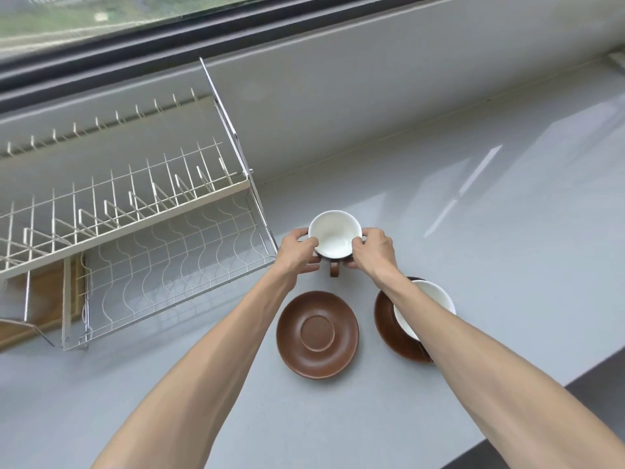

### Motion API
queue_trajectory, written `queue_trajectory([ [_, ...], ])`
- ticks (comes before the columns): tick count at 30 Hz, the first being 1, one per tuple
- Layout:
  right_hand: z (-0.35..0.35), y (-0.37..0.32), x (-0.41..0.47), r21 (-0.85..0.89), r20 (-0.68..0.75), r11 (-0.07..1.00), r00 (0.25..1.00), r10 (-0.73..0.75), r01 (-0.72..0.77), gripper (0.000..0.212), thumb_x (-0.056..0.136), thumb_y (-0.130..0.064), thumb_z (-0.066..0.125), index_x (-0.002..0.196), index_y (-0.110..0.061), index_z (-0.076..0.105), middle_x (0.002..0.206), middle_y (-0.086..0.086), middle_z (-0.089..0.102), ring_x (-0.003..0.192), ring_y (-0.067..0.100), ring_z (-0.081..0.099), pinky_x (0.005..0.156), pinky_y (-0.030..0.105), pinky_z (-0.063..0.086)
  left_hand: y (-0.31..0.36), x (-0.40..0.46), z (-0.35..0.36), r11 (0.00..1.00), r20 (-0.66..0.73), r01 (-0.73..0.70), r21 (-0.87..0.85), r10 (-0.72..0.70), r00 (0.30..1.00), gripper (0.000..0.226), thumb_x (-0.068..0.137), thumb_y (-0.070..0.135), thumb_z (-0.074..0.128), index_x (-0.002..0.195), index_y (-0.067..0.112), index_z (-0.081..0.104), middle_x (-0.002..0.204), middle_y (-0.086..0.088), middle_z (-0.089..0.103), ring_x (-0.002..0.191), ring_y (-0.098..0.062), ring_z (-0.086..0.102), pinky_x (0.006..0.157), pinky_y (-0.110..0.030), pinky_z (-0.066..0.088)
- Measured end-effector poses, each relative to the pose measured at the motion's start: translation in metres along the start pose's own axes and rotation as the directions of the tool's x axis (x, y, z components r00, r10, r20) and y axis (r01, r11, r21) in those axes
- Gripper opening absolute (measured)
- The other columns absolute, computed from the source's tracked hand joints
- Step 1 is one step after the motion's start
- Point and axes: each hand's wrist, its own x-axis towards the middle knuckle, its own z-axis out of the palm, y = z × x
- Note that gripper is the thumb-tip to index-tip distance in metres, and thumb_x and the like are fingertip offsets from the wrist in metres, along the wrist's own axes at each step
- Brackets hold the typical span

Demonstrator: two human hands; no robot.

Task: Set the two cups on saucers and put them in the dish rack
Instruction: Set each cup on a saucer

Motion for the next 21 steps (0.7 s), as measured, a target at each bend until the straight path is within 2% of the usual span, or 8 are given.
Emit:
queue_trajectory([
  [2,0.0,-0.001,-0.011,0.003,-0.004,1.0,1.0,-0.015,0.015,0.036,0.091,-0.006,0.04,0.109,0.005,0.069,0.108,0.025,0.071,0.092,0.045,0.073,0.082,0.053,0.063,-0.001,-0.009,-0.004,1.0,-0.008,-0.012,0.01,0.012,1.0,0.049,0.092,0.009,0.048,0.14,0.016,0.052,0.094,0.0,0.061,0.091,-0.029,0.069,0.089,-0.043,0.06],
  [8,0.001,0.01,-0.047,0.026,-0.009,0.999,0.999,-0.044,0.044,0.035,0.089,-0.005,0.042,0.109,0.006,0.067,0.096,0.026,0.074,0.084,0.045,0.075,0.085,0.054,0.062,-0.012,-0.042,-0.015,0.998,-0.025,-0.033,0.053,0.034,0.999,0.044,0.091,0.013,0.051,0.135,0.017,0.054,0.097,-0.002,0.062,0.085,-0.027,0.07,0.089,-0.042,0.06],
  [13,0.008,0.02,-0.077,-0.013,0.0,0.998,0.998,-0.056,0.056,0.033,0.091,-0.007,0.043,0.11,0.006,0.067,0.104,0.028,0.073,0.099,0.05,0.069,0.094,0.056,0.056,-0.033,-0.067,-0.022,0.996,-0.042,-0.046,0.075,0.049,0.998,0.044,0.09,0.015,0.055,0.134,0.016,0.055,0.106,-0.005,0.061,0.088,-0.031,0.072,0.086,-0.041,0.061],
  [16,0.013,0.029,-0.095,-0.046,0.004,0.996,0.997,-0.072,0.072,0.03,0.091,-0.007,0.045,0.106,0.005,0.069,0.103,0.028,0.074,0.1,0.048,0.069,0.092,0.056,0.056,-0.048,-0.08,-0.025,0.996,-0.064,-0.032,0.079,0.037,0.997,0.042,0.088,0.016,0.056,0.129,0.016,0.056,0.095,0.0,0.061,0.083,-0.026,0.07,0.075,-0.036,0.062],
  [18,0.017,0.036,-0.108,-0.054,0.0,0.996,0.998,-0.067,0.067,0.031,0.092,-0.008,0.044,0.108,0.004,0.068,0.108,0.028,0.072,0.103,0.048,0.068,0.093,0.056,0.056,-0.058,-0.09,-0.028,0.997,-0.064,-0.029,0.077,0.033,0.997,0.04,0.087,0.015,0.056,0.127,0.016,0.055,0.1,-0.005,0.064,0.079,-0.024,0.069,0.063,-0.03,0.059],
  [19,0.019,0.04,-0.114,-0.06,-0.001,0.996,0.998,-0.066,0.065,0.032,0.092,-0.009,0.044,0.108,0.003,0.069,0.109,0.027,0.072,0.103,0.048,0.069,0.093,0.056,0.056,-0.063,-0.094,-0.03,0.997,-0.057,-0.023,0.069,0.027,0.998,0.04,0.087,0.015,0.056,0.126,0.015,0.055,0.105,-0.01,0.066,0.079,-0.024,0.069,0.062,-0.03,0.058],
  [21,0.023,0.046,-0.124,-0.078,-0.002,0.995,0.998,-0.061,0.061,0.032,0.092,-0.01,0.044,0.108,0.001,0.069,0.109,0.026,0.073,0.102,0.046,0.07,0.093,0.054,0.057,-0.074,-0.1,-0.033,0.998,-0.045,-0.006,0.062,0.008,0.999,0.037,0.085,0.015,0.056,0.123,0.016,0.054,0.114,-0.016,0.068,0.084,-0.028,0.07,0.07,-0.036,0.061],
])
